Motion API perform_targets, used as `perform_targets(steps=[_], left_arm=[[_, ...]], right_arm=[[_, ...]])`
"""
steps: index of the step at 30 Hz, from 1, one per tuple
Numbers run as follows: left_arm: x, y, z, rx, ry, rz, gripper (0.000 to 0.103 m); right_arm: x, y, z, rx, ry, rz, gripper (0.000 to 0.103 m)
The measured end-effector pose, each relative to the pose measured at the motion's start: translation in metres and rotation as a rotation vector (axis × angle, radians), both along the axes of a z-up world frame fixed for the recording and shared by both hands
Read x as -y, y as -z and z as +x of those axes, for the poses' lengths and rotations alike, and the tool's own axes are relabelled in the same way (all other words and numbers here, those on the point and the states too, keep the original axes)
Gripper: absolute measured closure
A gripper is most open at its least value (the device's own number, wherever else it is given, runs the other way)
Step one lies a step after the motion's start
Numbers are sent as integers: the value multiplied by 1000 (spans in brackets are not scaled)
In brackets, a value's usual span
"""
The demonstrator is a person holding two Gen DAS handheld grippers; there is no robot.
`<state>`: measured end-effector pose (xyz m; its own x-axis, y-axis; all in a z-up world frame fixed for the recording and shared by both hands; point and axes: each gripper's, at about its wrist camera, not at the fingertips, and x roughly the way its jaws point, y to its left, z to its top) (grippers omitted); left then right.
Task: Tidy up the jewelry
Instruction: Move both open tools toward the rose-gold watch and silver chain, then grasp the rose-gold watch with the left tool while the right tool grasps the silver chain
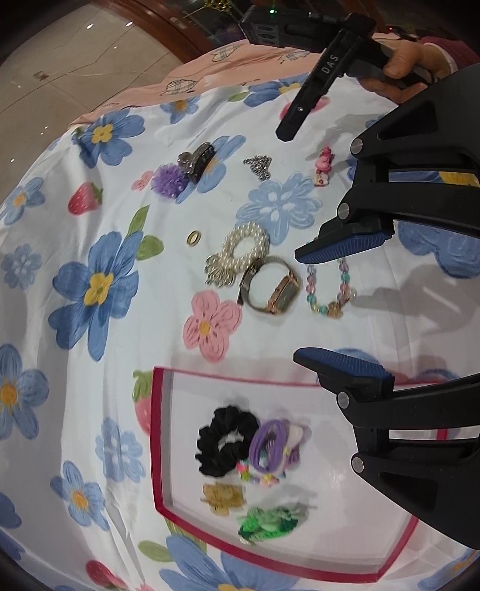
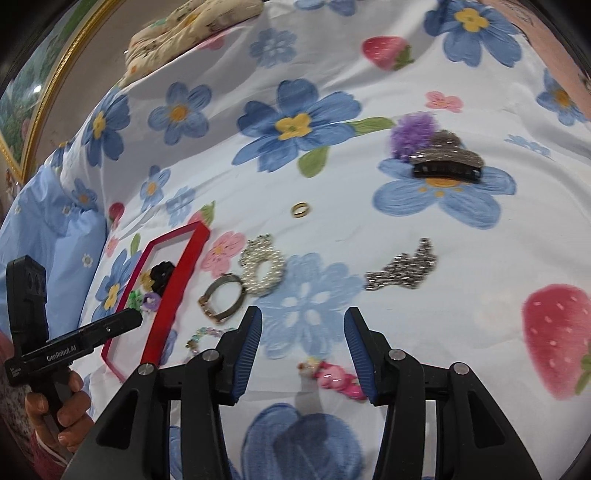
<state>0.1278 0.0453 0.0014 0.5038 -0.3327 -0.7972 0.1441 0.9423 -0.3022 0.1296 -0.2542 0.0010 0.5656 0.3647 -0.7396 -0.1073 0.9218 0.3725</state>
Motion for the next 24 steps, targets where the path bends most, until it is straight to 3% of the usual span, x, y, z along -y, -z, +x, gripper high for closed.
perform_targets(steps=[7, 17, 21, 24], left_arm=[[24, 2, 7, -6, 58, 26, 57], [82, 20, 34, -40, 246, 131, 57], [91, 34, 47, -53, 286, 197, 57], [89, 42, 56, -74, 300, 187, 57]], right_arm=[[18, 6, 3, -8, 38, -3, 54], [37, 18, 22, -32, 70, -48, 53], [38, 27, 35, -49, 59, -100, 41], [36, 35, 45, -58, 46, -142, 39]])
